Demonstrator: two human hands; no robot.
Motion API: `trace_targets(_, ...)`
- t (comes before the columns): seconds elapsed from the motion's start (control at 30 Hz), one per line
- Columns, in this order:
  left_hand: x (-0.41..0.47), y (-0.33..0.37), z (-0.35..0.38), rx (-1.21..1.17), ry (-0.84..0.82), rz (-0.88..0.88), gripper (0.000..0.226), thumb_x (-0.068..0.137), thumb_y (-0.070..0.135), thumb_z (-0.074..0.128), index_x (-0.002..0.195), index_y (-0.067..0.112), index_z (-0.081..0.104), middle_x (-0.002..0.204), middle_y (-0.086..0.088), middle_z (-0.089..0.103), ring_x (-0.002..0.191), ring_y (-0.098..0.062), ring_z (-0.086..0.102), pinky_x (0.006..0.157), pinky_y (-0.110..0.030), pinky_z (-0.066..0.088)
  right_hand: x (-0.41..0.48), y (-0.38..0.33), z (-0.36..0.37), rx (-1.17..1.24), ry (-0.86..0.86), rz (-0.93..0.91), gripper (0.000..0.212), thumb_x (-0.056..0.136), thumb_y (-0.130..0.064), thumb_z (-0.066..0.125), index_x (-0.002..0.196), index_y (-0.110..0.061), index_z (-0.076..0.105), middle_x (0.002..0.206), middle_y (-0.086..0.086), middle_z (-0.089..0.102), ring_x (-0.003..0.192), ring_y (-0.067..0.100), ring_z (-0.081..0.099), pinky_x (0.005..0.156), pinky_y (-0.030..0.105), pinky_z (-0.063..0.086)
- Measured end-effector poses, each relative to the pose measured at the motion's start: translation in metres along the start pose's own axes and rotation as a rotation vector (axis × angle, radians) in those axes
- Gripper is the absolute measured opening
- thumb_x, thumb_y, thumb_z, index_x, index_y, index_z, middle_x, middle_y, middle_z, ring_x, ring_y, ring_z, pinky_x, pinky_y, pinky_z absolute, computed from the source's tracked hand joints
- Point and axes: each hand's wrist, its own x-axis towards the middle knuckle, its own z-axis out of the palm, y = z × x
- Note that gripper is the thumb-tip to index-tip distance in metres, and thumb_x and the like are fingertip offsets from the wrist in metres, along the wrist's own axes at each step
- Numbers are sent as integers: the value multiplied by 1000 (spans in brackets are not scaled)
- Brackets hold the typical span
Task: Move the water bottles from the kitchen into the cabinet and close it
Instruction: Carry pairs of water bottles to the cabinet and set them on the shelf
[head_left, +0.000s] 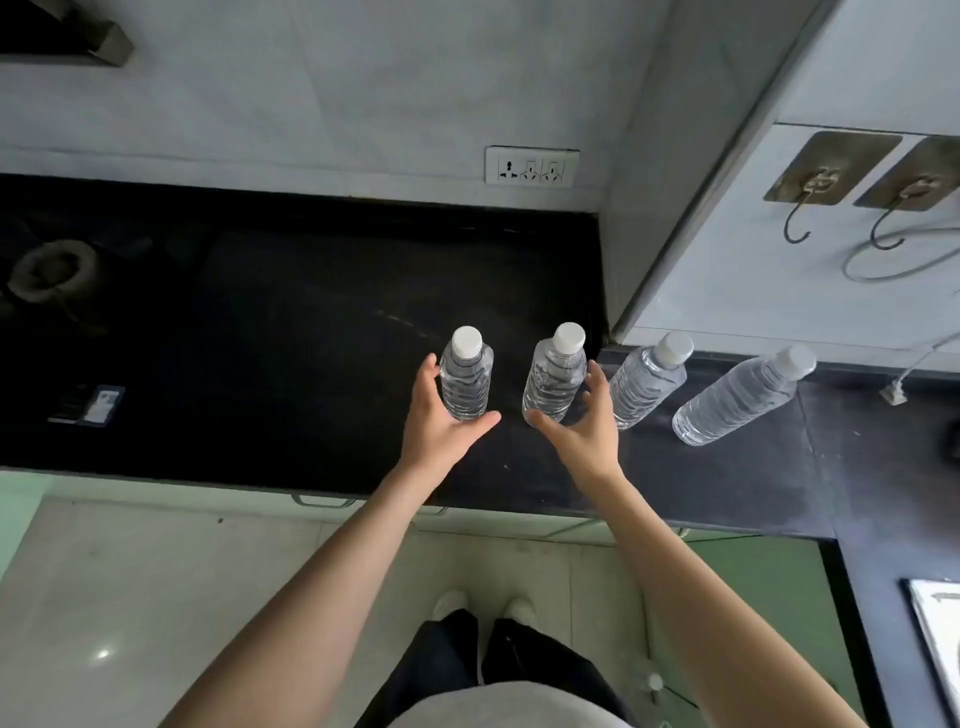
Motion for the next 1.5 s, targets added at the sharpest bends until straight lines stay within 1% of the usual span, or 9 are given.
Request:
trace_targets(0.2, 27, 3, 12, -49, 26, -57, 84, 58, 22, 90, 127, 27, 44, 119, 9, 62, 109, -13, 61, 90, -28, 50, 25, -5, 14, 44, -40, 83, 80, 63, -28, 89, 129, -29, 44, 117, -9, 63, 106, 12, 62, 97, 38, 51)
trace_targets(0.4, 25, 5, 8, -9, 41, -40, 70, 61, 15, 88, 122, 19, 54, 104, 10, 64, 95, -8, 62, 74, -7, 42, 24, -9, 12, -4, -16, 72, 59, 63, -19, 87, 110, -26, 52, 100, -9, 65, 93, 13, 64, 78, 26, 48)
trace_targets(0.57, -10, 1, -7, -88, 35, -132, 57, 59, 13, 87, 108, 22, 59, 96, 10, 69, 90, -7, 67, 78, -20, 51, -12, -12, -6, 19, -105, 40, 50, 64, -22, 88, 106, -16, 62, 91, -5, 71, 83, 6, 68, 72, 22, 53)
trace_targets(0.73, -70, 7, -36, -173, 72, -162, 40, 62, 14, 88, 96, 21, 68, 85, 10, 73, 77, 6, 67, 68, -12, 48, -57, -30, -22, 153, -244, 8, 38, 68, -12, 87, 99, -15, 66, 87, -1, 74, 78, 6, 71, 65, 16, 53)
trace_targets(1.0, -176, -2, -86, -389, 221, -326, 22, 78, 26, 78, 98, 23, 70, 91, 3, 76, 82, -10, 72, 75, -28, 57, -122, -58, -15, 257, -584, -40, 24, 78, -15, 81, 97, -12, 67, 81, 5, 72, 70, 11, 67, 64, 20, 55)
trace_targets(1.13, -234, -32, -103, -582, 382, -418, 40, 68, 39, 81, 100, 17, 69, 89, -6, 75, 81, -24, 74, 78, -40, 58, -159, -60, 6, 232, -718, -30, 20, 82, -15, 78, 97, -12, 66, 80, 3, 71, 69, 13, 68, 62, 23, 55)
trace_targets(1.23, -282, -58, -116, -738, 448, -459, 58, 61, 45, 81, 106, 12, 66, 88, -9, 72, 80, -27, 71, 73, -38, 55, -195, -57, 22, 188, -820, -17, 19, 83, -19, 77, 96, -11, 65, 78, 5, 71, 68, 18, 69, 62, 27, 57)
trace_targets(1.4, -358, -95, -140, -788, 617, -491, 23, 84, 21, 74, 100, 6, 67, 78, -6, 71, 66, -19, 68, 59, -28, 53, -265, -51, 54, 70, -963, -11, 21, 81, -17, 78, 97, -8, 67, 81, 12, 73, 68, 24, 72, 59, 28, 56)
trace_targets(1.5, -411, -121, -159, -856, 726, -504, 23, 82, 21, 76, 95, 3, 69, 77, -11, 70, 63, -21, 66, 59, -29, 54, -320, -46, 79, 1, -1028, -50, 24, 79, -16, 79, 98, -10, 66, 81, 10, 74, 67, 21, 72, 58, 25, 55)
